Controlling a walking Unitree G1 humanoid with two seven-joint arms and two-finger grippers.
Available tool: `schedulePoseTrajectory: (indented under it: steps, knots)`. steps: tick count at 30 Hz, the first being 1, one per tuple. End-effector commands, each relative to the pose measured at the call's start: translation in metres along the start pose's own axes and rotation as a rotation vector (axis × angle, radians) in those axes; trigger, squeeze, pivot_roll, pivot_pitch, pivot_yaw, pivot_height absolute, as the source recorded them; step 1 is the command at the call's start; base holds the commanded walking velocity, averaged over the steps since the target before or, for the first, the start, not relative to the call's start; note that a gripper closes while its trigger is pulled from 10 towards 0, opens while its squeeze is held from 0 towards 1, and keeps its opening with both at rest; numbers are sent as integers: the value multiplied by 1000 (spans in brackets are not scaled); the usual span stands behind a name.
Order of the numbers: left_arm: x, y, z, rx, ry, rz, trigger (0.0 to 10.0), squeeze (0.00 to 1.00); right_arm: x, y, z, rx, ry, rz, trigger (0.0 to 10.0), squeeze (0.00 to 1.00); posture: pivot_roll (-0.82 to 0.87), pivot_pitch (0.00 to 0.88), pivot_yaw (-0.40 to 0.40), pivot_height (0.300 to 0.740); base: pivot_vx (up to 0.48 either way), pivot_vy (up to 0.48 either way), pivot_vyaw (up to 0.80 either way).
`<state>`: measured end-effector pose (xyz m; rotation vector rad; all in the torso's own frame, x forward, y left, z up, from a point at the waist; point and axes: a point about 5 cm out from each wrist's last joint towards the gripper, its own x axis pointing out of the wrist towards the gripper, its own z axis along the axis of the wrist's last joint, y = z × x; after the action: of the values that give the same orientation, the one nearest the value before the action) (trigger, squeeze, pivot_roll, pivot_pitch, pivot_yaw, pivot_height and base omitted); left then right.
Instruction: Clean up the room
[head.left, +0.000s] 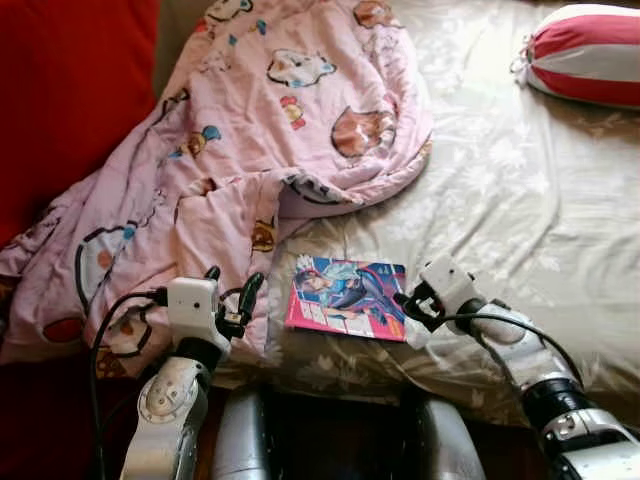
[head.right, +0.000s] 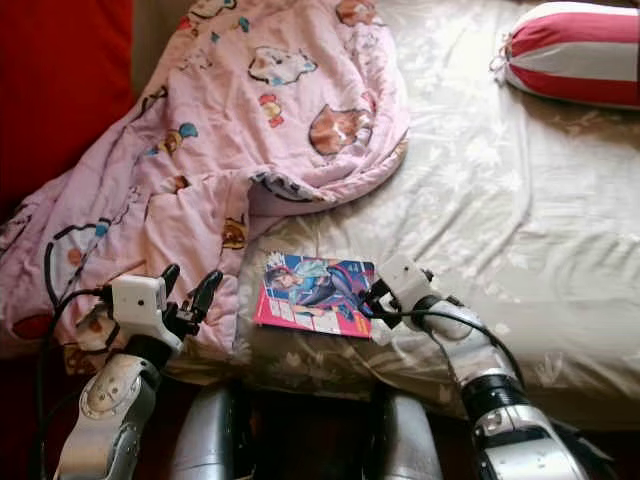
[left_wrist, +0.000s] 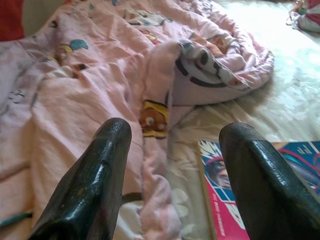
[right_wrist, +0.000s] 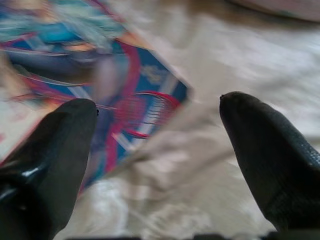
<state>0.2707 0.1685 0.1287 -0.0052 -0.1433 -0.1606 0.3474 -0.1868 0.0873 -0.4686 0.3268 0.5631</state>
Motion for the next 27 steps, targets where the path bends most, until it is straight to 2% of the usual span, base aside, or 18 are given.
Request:
schedulePoseTrajectory:
  steps: [1, 2, 4, 5, 9, 12, 23, 27]
  knots:
    - [-2, 3, -8, -7, 39, 6, 10000, 0, -3, 3, -10, -27, 46, 68, 10000, 0, 159, 182, 28, 584, 0, 0, 0]
    - [-1, 1, -8, 11, 43, -18, 10000, 0, -8, -1, -16, -69, 92, 112, 10000, 0, 156, 178, 28, 584, 0, 0, 0]
    - [-1, 0, -8, 17, 43, -27, 10000, 0, -10, -3, -18, -79, 111, 127, 10000, 0, 154, 176, 28, 584, 0, 0, 0]
    - [0, -1, -8, 10, 41, -33, 10000, 0, -13, -5, -23, -112, 157, 153, 10000, 0, 154, 175, 29, 584, 0, 0, 0]
    - [1, -3, -8, 5, 41, -36, 10000, 0, -19, -10, -33, -174, 237, 168, 10000, 0, 153, 170, 29, 584, 0, 0, 0]
    - [2, -2, -8, 4, 40, -36, 10000, 0, -20, -10, -35, -158, 251, 191, 10000, 0, 157, 168, 30, 584, 0, 0, 0]
    - [4, -1, -8, 7, 40, -42, 10000, 0, -13, 6, -35, -147, 235, 290, 10000, 0, 164, 161, 32, 584, 0, 0, 0]
    - [4, -1, -8, 7, 41, -42, 10000, 0, -11, 8, -37, -159, 254, 269, 10000, 0, 168, 163, 32, 584, 0, 0, 0]
